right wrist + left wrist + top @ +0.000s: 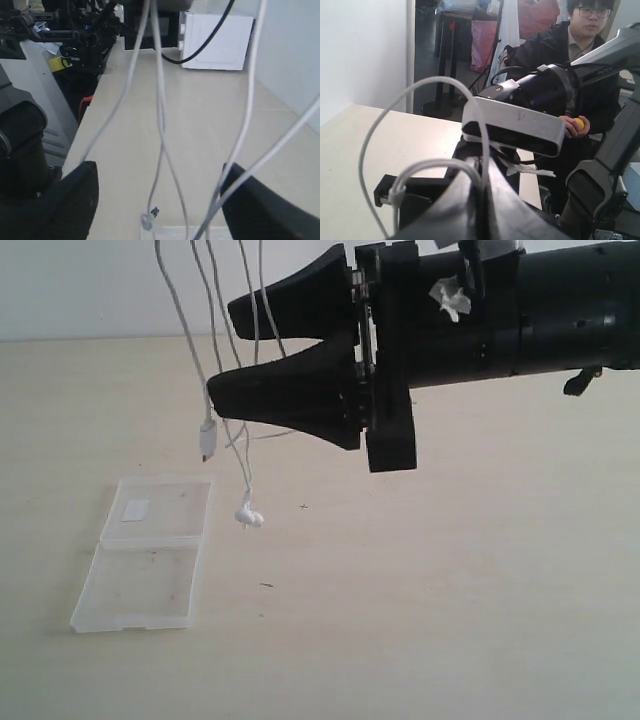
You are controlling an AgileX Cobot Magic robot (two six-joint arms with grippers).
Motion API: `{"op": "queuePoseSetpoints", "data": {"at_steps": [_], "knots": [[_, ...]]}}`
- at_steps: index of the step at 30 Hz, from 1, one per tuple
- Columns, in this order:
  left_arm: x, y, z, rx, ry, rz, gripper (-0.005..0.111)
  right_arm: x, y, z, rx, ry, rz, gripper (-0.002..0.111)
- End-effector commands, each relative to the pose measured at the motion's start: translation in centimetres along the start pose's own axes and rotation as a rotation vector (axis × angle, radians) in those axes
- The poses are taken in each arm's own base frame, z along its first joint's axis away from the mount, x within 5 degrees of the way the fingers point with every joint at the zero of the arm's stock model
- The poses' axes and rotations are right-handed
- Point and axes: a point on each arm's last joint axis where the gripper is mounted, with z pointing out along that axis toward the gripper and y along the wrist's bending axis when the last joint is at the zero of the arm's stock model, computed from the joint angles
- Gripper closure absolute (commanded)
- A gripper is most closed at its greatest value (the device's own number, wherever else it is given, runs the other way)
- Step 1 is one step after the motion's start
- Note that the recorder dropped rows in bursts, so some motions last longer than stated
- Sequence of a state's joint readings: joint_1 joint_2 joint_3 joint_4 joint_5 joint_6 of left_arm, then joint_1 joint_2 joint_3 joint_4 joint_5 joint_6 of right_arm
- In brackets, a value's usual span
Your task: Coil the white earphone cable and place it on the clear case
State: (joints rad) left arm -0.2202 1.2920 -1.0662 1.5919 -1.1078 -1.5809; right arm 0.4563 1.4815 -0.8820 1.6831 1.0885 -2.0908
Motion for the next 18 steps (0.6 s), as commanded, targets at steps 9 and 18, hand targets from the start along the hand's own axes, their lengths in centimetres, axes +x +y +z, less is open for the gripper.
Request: {"op": "queuePoseSetpoints", "data": {"at_steps": [9, 18], "knots": [[-0.4, -0.1, 0.0, 0.006, -0.031, -0.005, 0.107, 1.4, 0.0, 1.6, -0.135, -0.055, 0.094, 0.043], [-0.4, -0.1, 0.0, 0.006, -0.027, -0.003, 0.107, 1.0, 0.2, 3.7, -0.087, -0.01, 0.104, 0.058]]}}
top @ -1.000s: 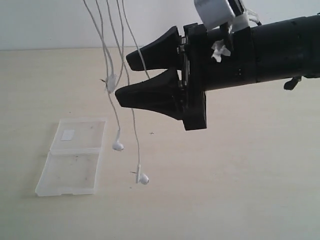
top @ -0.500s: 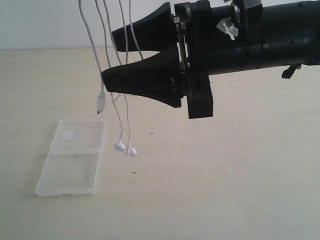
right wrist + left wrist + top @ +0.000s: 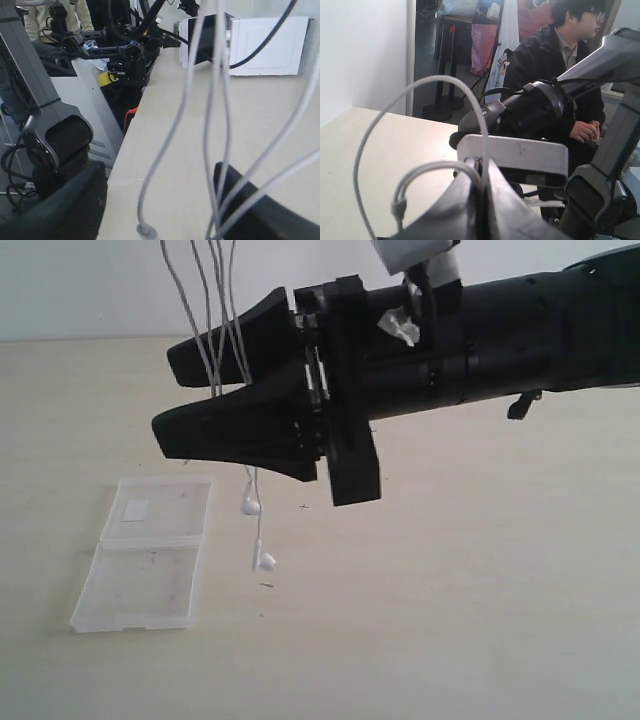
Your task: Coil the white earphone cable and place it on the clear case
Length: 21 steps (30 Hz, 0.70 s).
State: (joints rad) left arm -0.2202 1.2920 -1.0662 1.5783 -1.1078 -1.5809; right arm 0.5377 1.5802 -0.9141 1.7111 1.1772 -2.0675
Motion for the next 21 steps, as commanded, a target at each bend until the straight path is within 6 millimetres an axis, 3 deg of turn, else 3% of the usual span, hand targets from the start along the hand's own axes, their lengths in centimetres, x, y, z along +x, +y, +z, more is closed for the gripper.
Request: {"op": "queuePoseSetpoints", "data": {"at_steps": [1, 5, 16, 21], "knots": [[-0.3, -0.1, 0.0, 0.006, -0.011, 0.002, 0.107, 0.0, -0.6, 0.7, 0.083, 0.027, 0.031, 0.062], [-0.1, -0.1, 0.0, 0.005, 0.001, 0.008, 0.107, 0.4, -0.9, 0.6, 0.11, 0.074, 0.051, 0.073], [-0.1, 0.0, 0.0, -0.001, 0.001, 0.008, 0.107, 0.8, -0.9, 0.6, 0.123, 0.115, 0.096, 0.074], [-0.1, 0.0, 0.0, -0.003, 0.001, 0.008, 0.107, 1.0, -1.5, 0.5, 0.189, 0.138, 0.142, 0.093]]}}
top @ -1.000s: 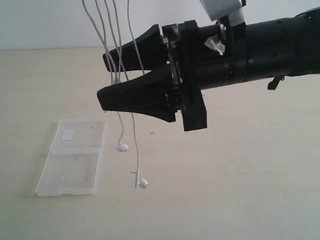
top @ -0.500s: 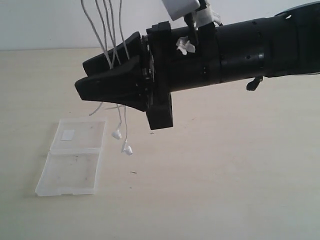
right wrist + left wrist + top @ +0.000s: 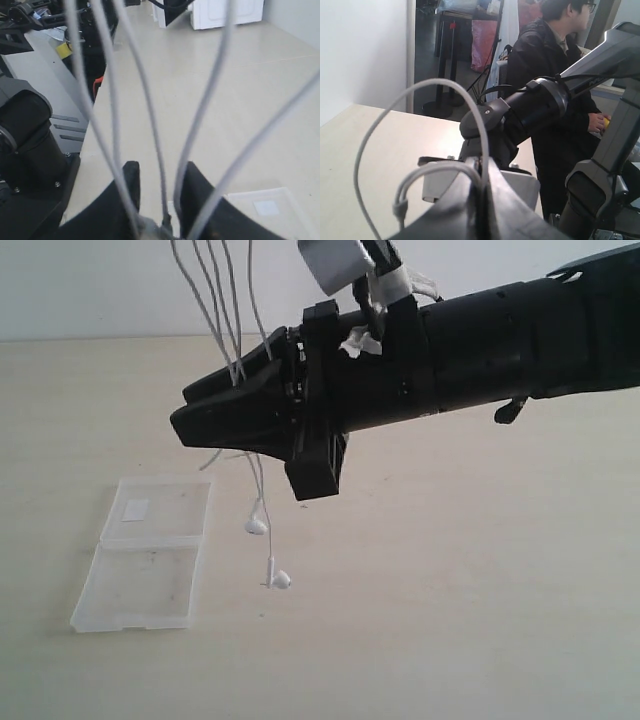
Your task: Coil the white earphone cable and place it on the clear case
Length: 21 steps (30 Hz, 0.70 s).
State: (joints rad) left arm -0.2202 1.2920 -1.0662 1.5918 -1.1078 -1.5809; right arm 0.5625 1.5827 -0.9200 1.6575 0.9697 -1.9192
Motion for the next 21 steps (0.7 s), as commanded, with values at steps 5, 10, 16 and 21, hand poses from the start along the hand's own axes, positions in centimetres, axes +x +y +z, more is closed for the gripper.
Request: {"op": "queuePoseSetpoints", "data": {"at_steps": [5, 10, 16, 21], "knots": [[-0.2, 0.2, 0.0, -0.027, -0.006, 0.005, 0.107, -0.1, -0.5, 0.0, 0.057, 0.012, 0.071, 0.108], [-0.2, 0.5, 0.0, -0.061, -0.002, 0.007, 0.107, 0.2, -0.4, 0.0, 0.057, 0.051, 0.1, 0.108], [-0.2, 1.5, -0.1, -0.169, -0.001, 0.008, 0.107, -0.3, 0.0, -0.8, 0.107, 0.085, 0.127, 0.108], [0.1, 2.4, -0.3, -0.27, 0.034, 0.004, 0.107, -1.2, 0.5, -1.8, 0.172, 0.101, 0.15, 0.108]]}}
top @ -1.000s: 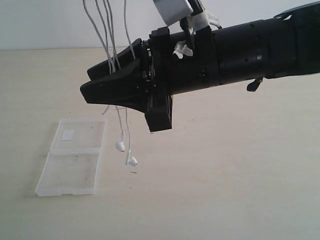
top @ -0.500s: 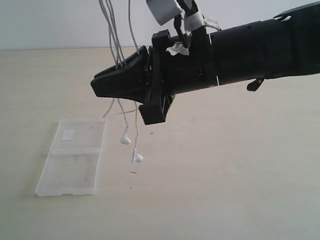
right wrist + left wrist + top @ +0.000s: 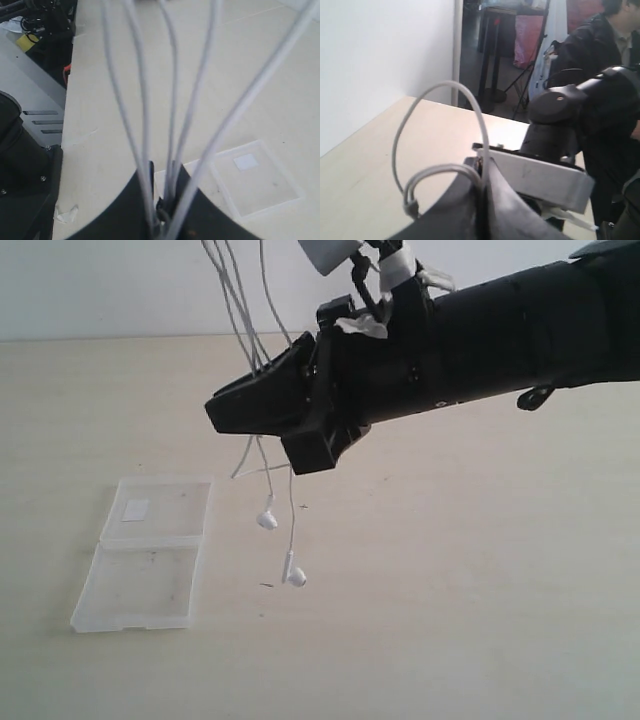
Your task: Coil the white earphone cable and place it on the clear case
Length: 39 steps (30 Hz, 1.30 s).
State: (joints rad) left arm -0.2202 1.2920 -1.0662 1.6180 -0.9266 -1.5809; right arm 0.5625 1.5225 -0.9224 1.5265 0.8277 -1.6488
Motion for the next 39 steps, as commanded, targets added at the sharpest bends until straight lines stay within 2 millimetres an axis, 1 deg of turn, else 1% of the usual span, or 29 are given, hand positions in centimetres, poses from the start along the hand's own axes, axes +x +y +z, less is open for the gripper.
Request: {"op": "queuePoseSetpoints", "data": {"at_steps": [1, 7, 9, 13, 17, 21, 24, 29, 31, 33, 39], "knots": [[0.1, 1.0, -0.1, -0.11, 0.025, -0.01, 0.107, -0.8, 0.5, -1.1, 0.067, 0.012, 0.019, 0.108], [0.6, 1.7, -0.2, -0.194, 0.074, -0.055, 0.107, -0.9, 1.1, -1.9, 0.096, 0.053, 0.042, 0.108], [0.5, 1.8, -0.2, -0.205, 0.067, -0.11, 0.107, -0.9, 1.1, -2.1, 0.109, 0.069, 0.057, 0.108], [1.1, 1.9, -0.2, -0.215, 0.076, -0.138, 0.107, -0.5, 0.9, -2.4, 0.159, 0.114, 0.088, 0.108], [2.5, 2.6, -0.3, -0.297, 0.095, -0.164, 0.107, -0.2, 0.6, -2.7, 0.214, 0.158, 0.119, 0.108], [4.0, 3.1, -0.5, -0.356, 0.121, -0.192, 0.107, -0.3, 0.2, -3.2, 0.296, 0.162, 0.14, 0.108], [5.2, 3.1, -0.5, -0.367, 0.147, -0.217, 0.107, -0.4, 0.1, -3.4, 0.325, 0.146, 0.169, 0.108], [7.3, 2.8, -0.6, -0.363, 0.195, -0.267, 0.106, -0.8, 0.0, -3.4, 0.335, 0.129, 0.165, 0.108], [8.0, 2.7, -0.6, -0.363, 0.209, -0.288, 0.101, -1.0, 0.1, -3.4, 0.329, 0.126, 0.164, 0.108], [8.6, 2.6, -0.7, -0.363, 0.224, -0.301, 0.094, -1.1, 0.1, -3.4, 0.327, 0.124, 0.167, 0.108], [10.3, 2.2, -0.9, -0.367, 0.264, -0.335, 0.066, -1.0, 0.3, -3.4, 0.301, 0.131, 0.183, 0.108]]}}
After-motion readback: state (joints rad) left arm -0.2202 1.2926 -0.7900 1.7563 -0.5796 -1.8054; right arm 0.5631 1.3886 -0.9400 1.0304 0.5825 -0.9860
